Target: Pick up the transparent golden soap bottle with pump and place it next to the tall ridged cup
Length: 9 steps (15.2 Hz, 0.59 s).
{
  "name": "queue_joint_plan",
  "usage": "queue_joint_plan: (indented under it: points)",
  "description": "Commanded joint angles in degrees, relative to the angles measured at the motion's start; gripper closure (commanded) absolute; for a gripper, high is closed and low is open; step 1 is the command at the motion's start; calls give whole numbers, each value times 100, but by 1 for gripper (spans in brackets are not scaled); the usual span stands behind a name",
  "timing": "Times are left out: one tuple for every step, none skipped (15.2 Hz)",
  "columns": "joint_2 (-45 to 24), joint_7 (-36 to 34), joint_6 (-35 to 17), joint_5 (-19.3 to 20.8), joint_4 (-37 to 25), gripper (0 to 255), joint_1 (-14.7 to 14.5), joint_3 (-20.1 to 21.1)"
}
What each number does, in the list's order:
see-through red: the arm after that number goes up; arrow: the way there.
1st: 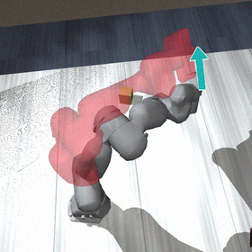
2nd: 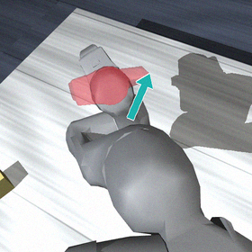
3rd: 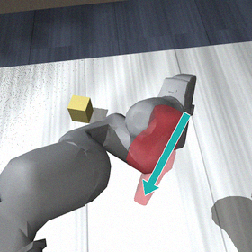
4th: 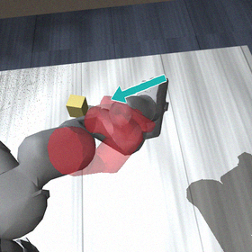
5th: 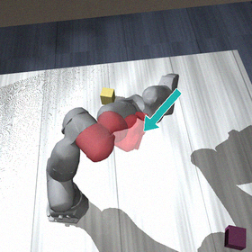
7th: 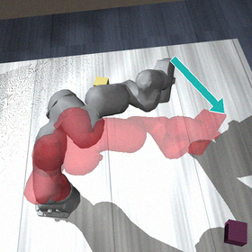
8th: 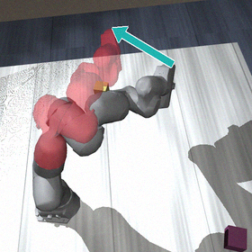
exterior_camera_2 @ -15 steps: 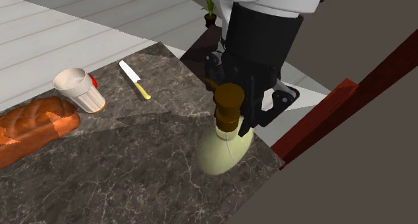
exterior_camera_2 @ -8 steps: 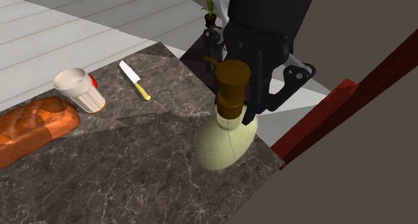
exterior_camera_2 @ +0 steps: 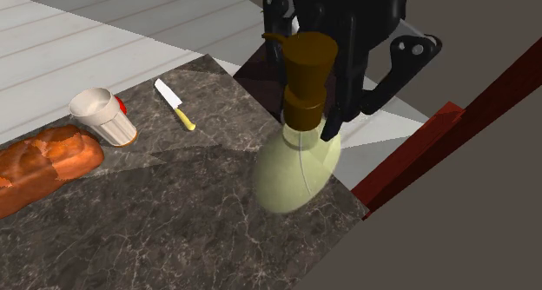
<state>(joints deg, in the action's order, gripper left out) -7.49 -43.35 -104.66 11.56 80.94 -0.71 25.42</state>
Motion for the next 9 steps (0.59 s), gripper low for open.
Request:
queue_joint_plan:
  points:
    - [-100, 2, 216, 46, -307, 255, -37, 12]
    - [-138, 4, 309, 64, -435, 255, -52, 18]
    - [-178, 7, 404, 84, -566, 255, -70, 22]
    - [-221, 9, 501, 105, -701, 255, -89, 27]
    - [-268, 11, 600, 128, -842, 255, -110, 33]
    - [-318, 13, 701, 154, -987, 255, -133, 38]
    - [-349, 14, 764, 170, -1078, 255, -148, 41]
    - [-155, 156, 669, 33, -830, 255, -6, -6]
    - [28, 302, 585, -97, -603, 255, 129, -55]
